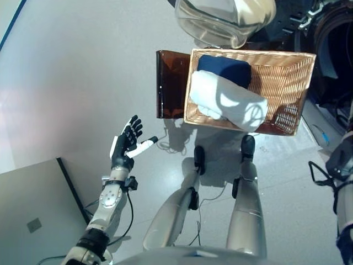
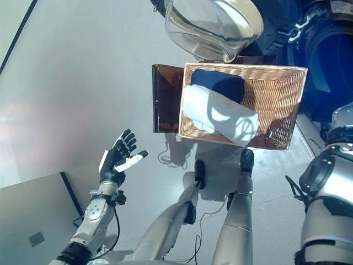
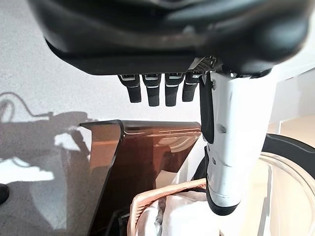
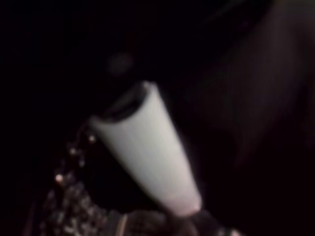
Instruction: Pick up the clothes and place them into the washing machine
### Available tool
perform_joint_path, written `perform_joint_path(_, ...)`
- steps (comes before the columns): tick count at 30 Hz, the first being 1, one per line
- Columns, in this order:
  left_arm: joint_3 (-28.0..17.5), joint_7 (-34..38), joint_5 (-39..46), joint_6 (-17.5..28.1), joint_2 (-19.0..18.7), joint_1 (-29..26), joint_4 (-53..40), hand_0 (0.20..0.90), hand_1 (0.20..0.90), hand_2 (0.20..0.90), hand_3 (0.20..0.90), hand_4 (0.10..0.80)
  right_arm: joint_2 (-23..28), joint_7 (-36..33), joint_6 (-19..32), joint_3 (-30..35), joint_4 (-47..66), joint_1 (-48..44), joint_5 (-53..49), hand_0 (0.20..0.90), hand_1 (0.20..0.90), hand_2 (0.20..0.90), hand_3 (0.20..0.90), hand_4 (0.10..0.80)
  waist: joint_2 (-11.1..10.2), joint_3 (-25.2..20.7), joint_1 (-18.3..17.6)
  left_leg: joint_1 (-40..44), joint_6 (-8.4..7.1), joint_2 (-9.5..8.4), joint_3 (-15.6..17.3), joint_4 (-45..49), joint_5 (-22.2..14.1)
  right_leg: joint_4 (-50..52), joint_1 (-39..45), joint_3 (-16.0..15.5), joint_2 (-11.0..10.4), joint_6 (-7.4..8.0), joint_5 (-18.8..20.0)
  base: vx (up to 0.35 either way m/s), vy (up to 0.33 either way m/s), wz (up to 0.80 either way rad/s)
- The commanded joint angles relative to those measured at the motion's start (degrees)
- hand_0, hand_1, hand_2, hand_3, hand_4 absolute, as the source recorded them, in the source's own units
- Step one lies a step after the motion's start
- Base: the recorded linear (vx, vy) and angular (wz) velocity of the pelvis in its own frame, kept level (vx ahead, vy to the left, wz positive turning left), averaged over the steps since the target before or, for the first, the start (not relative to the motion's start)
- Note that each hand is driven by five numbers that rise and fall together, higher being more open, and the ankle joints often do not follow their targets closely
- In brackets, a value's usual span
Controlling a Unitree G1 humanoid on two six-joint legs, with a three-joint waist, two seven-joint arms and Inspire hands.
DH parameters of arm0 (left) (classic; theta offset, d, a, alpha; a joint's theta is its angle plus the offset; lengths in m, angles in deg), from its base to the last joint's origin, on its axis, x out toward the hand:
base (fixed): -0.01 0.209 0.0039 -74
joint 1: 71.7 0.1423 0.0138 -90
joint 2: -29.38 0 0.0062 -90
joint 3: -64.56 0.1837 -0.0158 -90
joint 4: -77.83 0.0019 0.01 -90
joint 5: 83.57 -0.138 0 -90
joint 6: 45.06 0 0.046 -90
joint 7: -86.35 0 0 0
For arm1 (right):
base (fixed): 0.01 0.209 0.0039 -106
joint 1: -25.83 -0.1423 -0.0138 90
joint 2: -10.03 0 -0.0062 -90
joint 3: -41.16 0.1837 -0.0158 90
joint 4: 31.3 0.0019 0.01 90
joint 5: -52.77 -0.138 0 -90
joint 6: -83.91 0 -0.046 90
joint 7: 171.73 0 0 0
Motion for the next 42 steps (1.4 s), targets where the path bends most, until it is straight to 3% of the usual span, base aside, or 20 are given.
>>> perform_joint_path(1, -3.3, 1.1, 0.6, 5.0, -2.8, 3.3, -2.8, 0.9, 0.9, 0.9, 0.9, 0.8, 8.4, 3.3, 5.9, -9.7, 4.4, 3.2, 8.4, 0.9, 0.9, 0.9, 0.9, 0.8, -0.3, -4.6, -1.9, 3.6, -8.02, 1.19, 1.9, -0.5, -3.8, -3.2, 6.3, 0.7, 1.7, -0.21, -3.6, 0.0, 0.0, 0.0)
perform_joint_path(10, -3.8, 1.2, -0.8, 5.2, -3.0, 3.3, -2.6, 0.9, 0.9, 0.9, 0.9, 0.8, 9.4, 4.7, -0.7, -14.3, -2.0, 3.5, 13.3, 0.9, 0.9, 0.9, 0.9, 0.8, -0.5, -4.5, -1.5, 4.2, -7.82, 1.14, 1.9, -0.5, -3.9, -3.1, 6.9, 0.6, 1.6, -0.2, -3.5, -0.001, -0.001, 0.01)
perform_joint_path(11, -3.8, 1.1, -1.3, 5.3, -3.6, 3.4, -2.7, 0.9, 0.9, 0.9, 0.9, 0.8, 10.9, 5.4, -5.7, -18.6, -4.8, 3.3, 19.4, 0.9, 0.9, 0.9, 0.9, 0.8, -1.1, -4.3, -1.3, 4.8, -7.79, 1.23, 2.0, -0.5, -4.3, -2.9, 7.4, 0.5, 1.5, -0.17, -3.9, 0.0, 0.0, 0.0)
perform_joint_path(14, -4.5, 1.0, -1.7, 5.4, -3.6, 3.6, -2.9, 0.9, 0.9, 0.9, 0.9, 0.8, 11.0, 5.4, -9.3, -24.5, -4.8, 2.4, 27.2, 0.9, 0.9, 0.9, 0.9, 0.8, -1.2, -3.9, -1.6, 4.7, -7.72, 1.29, 2.2, -0.5, -3.8, -2.8, 7.0, 0.5, 1.6, -0.24, -3.3, -0.022, -0.001, -0.02)
perform_joint_path(16, -5.8, 0.7, -2.7, 5.5, -4.0, 4.5, -3.2, 0.9, 0.9, 0.9, 0.9, 0.8, 11.9, 5.9, -15.3, -32.5, -3.4, 4.9, 43.0, 0.9, 0.9, 0.9, 0.9, 0.8, -1.9, -3.5, -1.8, 5.0, -7.5, 1.4, 2.4, -0.5, -3.9, -2.6, 7.3, 0.5, 1.7, -0.24, -3.3, -0.017, 0.002, -0.02)
perform_joint_path(17, -5.9, 0.7, -2.7, 5.5, -3.9, 4.5, -3.3, 0.9, 0.9, 0.9, 0.9, 0.8, 11.8, 5.8, -15.4, -32.7, -3.4, 4.7, 43.1, 0.9, 0.9, 0.9, 0.9, 0.8, -1.9, -3.6, -1.9, 4.7, -7.48, 1.39, 2.4, -0.5, -3.6, -2.8, 7.0, 0.5, 1.7, -0.25, -3.0, 0.0, 0.0, 0.0)
perform_joint_path(20, -6.9, -0.4, -3.5, 5.7, -4.5, 6.0, -3.6, 0.9, 0.9, 0.9, 0.9, 0.8, 13.5, 5.8, -19.9, -40.2, -3.6, 6.4, 58.7, 0.9, 0.9, 0.9, 0.9, 0.8, -2.4, -3.8, -1.6, 5.2, -7.02, 1.16, 2.0, -0.5, -3.8, -2.4, 7.3, 0.5, 1.7, -0.2, -2.9, 0.0, 0.0, 0.0)
perform_joint_path(31, -7.7, -1.2, -5.2, 6.2, -4.4, 5.7, -3.6, 0.9, 0.9, 0.9, 0.9, 0.8, 16.6, 5.0, -25.7, -49.0, -1.0, 8.6, 81.7, 0.9, 0.9, 0.9, 0.9, 0.8, -3.3, -4.6, -1.4, 5.7, -6.64, 0.85, 1.4, -0.5, -3.7, -3.1, 8.3, 0.4, 1.2, 0.04, -2.4, 0.001, 0.006, 0.0)
perform_joint_path(42, -7.7, -0.4, -5.6, 6.6, -3.4, 4.4, -3.1, 0.9, 0.9, 0.9, 0.9, 0.8, 14.4, 5.8, -24.2, -45.5, 1.6, 14.2, 81.2, 0.9, 0.9, 0.9, 0.9, 0.8, -4.1, -3.8, -1.7, 5.9, -6.64, 0.98, 1.2, -0.5, -3.5, -3.4, 8.8, 0.1, 1.2, 0.02, -2.3, -0.002, 0.004, -0.01)
